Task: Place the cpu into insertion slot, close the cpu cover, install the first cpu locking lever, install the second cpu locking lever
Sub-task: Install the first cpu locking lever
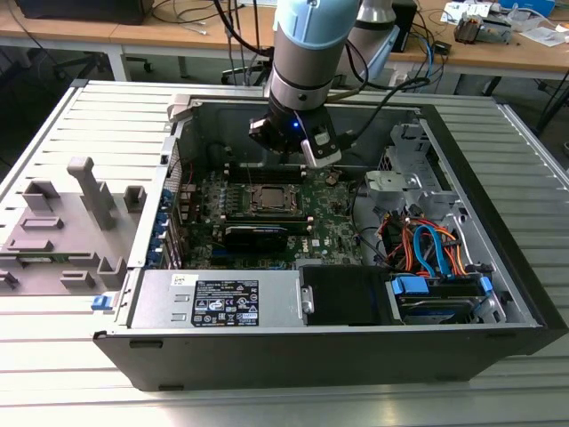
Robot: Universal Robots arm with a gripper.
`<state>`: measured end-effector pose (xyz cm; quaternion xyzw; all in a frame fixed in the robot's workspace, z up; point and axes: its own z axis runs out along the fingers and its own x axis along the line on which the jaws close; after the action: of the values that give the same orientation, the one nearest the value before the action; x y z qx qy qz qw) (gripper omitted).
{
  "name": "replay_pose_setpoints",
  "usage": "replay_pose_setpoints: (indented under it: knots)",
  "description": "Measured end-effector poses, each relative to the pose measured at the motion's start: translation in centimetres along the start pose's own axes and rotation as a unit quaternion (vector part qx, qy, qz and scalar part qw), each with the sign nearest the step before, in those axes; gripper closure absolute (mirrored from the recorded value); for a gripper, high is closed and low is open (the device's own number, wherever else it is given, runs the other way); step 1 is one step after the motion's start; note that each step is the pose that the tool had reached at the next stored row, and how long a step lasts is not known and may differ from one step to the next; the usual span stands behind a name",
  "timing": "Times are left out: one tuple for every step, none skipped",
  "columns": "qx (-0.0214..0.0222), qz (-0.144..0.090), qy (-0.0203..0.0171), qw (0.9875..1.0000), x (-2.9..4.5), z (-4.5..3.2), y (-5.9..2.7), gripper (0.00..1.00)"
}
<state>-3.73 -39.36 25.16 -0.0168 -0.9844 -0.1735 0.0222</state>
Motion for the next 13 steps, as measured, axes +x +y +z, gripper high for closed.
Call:
replay_pose_setpoints:
  knots:
    - [0.0,0.0,0.0,1.0,0.0,-0.02,-0.05,0.89]
    - [0.0,0.0,0.0,1.0,0.0,-0.03,-0.08,0.89]
    - [0.0,0.0,0.0,1.0,0.0,-0.04,-0.13,0.89]
    - [0.0,0.0,0.0,1.0,-0.01,-0.07,-0.2,0.89]
    - [-0.0001,0.0,0.0,1.0,-0.01,-0.1,-0.28,0.89]
    - [0.0,0.0,0.0,1.0,-0.01,-0.13,-0.37,0.89]
    - [0.0,0.0,0.0,1.0,-0.01,-0.16,-0.46,0.89]
    - [-0.0001,0.0,0.0,1.0,-0.02,-0.21,-0.59,0.89]
    - [-0.0001,0.0,0.0,1.0,-0.02,-0.25,-0.7,0.89]
    - [-0.0001,0.0,0.0,1.0,-0.02,-0.28,-0.77,0.89]
    - [-0.0001,0.0,0.0,1.0,-0.02,-0.31,-0.87,0.89]
    - [-0.0001,0.0,0.0,1.0,-0.03,-0.34,-0.95,0.89]
    - [-0.0001,0.0,0.0,1.0,-0.03,-0.38,-1.06,0.89]
